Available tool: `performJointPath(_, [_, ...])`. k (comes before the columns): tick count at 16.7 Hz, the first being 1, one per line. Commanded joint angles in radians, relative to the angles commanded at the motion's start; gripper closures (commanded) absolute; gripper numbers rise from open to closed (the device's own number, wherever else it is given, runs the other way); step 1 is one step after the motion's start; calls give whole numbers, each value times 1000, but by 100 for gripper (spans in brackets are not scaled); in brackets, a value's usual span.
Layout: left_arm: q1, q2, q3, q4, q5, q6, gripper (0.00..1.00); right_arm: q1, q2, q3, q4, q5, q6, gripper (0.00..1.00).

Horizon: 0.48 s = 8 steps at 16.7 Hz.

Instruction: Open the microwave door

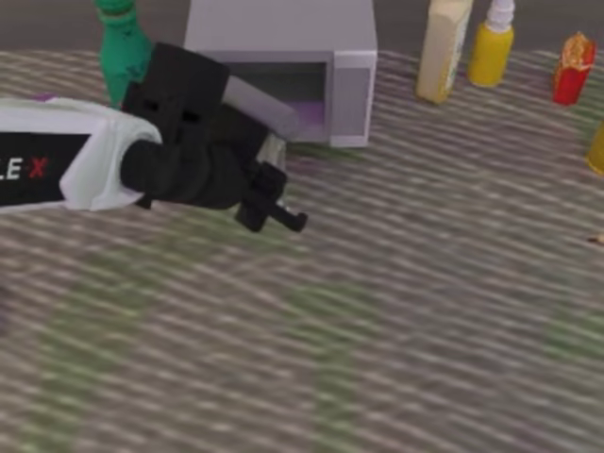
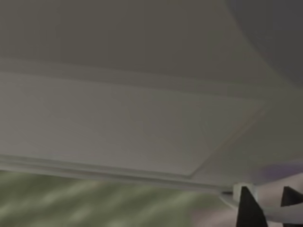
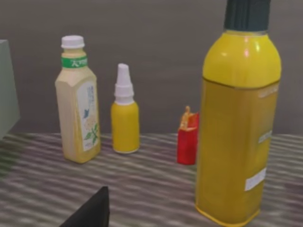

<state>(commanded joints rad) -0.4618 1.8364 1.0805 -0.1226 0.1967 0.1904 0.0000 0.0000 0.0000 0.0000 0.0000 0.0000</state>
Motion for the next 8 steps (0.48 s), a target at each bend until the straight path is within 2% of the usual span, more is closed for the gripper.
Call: performJointPath(8, [9,-4,-7,-3,13,19,100,0,0,0,0,0,0,0])
